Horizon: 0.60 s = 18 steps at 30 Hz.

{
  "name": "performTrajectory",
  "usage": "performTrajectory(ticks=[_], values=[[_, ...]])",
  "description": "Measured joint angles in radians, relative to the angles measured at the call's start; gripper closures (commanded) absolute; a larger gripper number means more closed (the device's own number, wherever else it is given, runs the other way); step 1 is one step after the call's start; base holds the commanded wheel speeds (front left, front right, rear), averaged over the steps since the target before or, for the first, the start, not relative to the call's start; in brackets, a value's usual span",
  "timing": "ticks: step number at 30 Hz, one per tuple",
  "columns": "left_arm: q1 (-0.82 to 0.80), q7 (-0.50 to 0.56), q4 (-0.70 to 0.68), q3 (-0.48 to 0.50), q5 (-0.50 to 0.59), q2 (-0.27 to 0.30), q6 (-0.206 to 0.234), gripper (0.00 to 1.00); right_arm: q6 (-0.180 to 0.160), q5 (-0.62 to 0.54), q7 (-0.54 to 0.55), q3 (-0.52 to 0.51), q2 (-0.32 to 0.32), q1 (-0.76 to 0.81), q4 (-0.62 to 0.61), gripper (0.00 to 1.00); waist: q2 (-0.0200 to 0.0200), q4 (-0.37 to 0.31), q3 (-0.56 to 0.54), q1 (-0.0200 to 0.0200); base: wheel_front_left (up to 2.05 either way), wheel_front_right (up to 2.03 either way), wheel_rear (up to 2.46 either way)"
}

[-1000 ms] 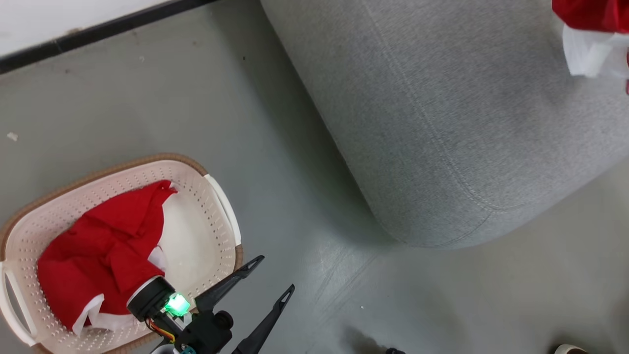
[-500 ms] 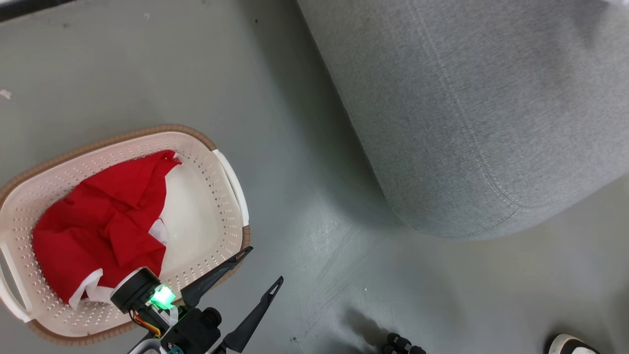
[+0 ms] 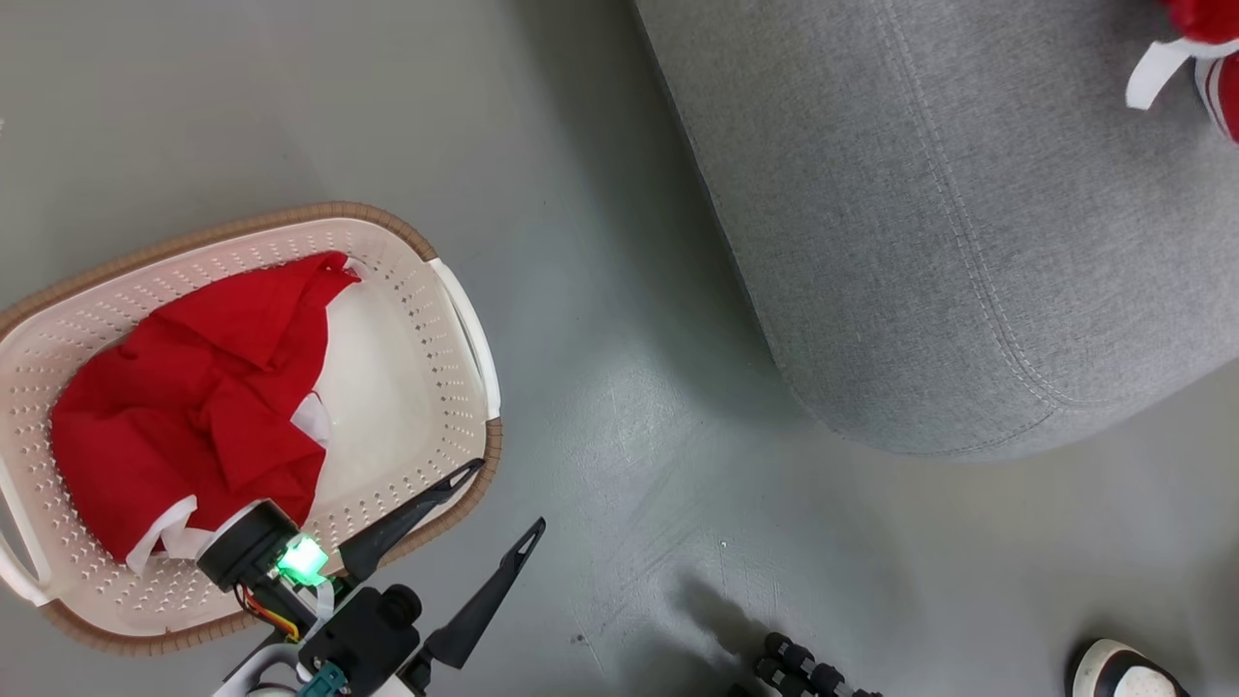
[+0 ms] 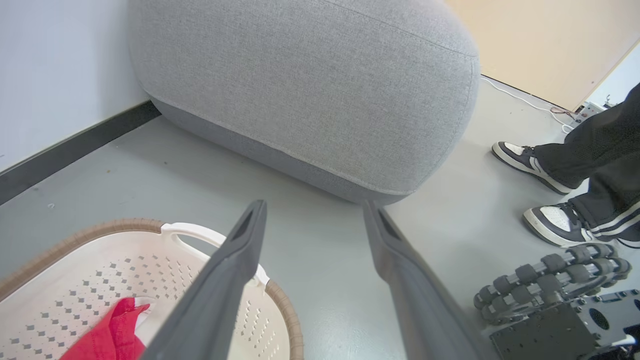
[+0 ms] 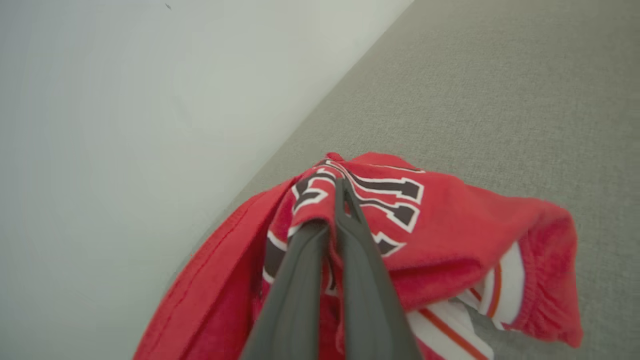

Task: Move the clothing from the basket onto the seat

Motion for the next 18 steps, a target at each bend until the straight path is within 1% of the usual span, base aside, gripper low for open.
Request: performTrajectory(ticks=[2, 3, 4, 5, 6, 10, 18], values=[[-0.009, 0.0, 0.0, 0.001, 0.0, 0.003, 0.0, 0.0, 0.0, -0.003, 0.0, -0.017, -0.01, -0.002, 0.026, 1.0, 0.0, 0.001, 0.007, 0.0, 0.0, 0.0, 0.0], [-0.013, 0.0, -0.001, 0.002, 0.0, 0.004, 0.0, 0.0, 0.0, 0.0, 0.0, -0.037, -0.012, -0.003, 0.038, 0.76, 0.0, 0.001, 0.01, 0.0, 0.0, 0.0, 0.0], [-0.014, 0.0, -0.002, 0.006, 0.0, 0.006, 0.0, 0.0, 0.0, 0.007, -0.001, -0.06, -0.014, -0.004, 0.051, 0.76, 0.0, 0.001, 0.012, 0.0, 0.0, 0.0, 0.0], [-0.014, 0.0, -0.001, 0.008, 0.0, 0.009, 0.0, 0.0, 0.0, 0.01, -0.002, -0.072, -0.014, -0.006, 0.06, 0.11, 0.0, 0.0, 0.015, 0.0, 0.0, 0.0, 0.0], [-0.014, 0.0, 0.0, 0.008, 0.0, 0.01, 0.0, 0.0, 0.0, 0.01, -0.002, -0.075, -0.014, -0.011, 0.065, 0.0, 0.0, -0.001, 0.016, 0.0, 0.0, 0.0, 0.0], [-0.015, 0.0, 0.0, 0.007, 0.0, 0.011, 0.0, 0.0, 0.0, -0.023, -0.009, -0.063, -0.014, -0.041, 0.073, 0.0, 0.0, -0.005, 0.015, 0.0, 0.0, 0.0, 0.0], [-0.024, 0.0, 0.01, 0.002, 0.0, 0.009, 0.0, 0.0, 0.0, -0.078, -0.01, -0.061, -0.021, -0.05, 0.106, 0.0, 0.0, -0.011, 0.002, 0.0, 0.0, 0.0, 0.0]])
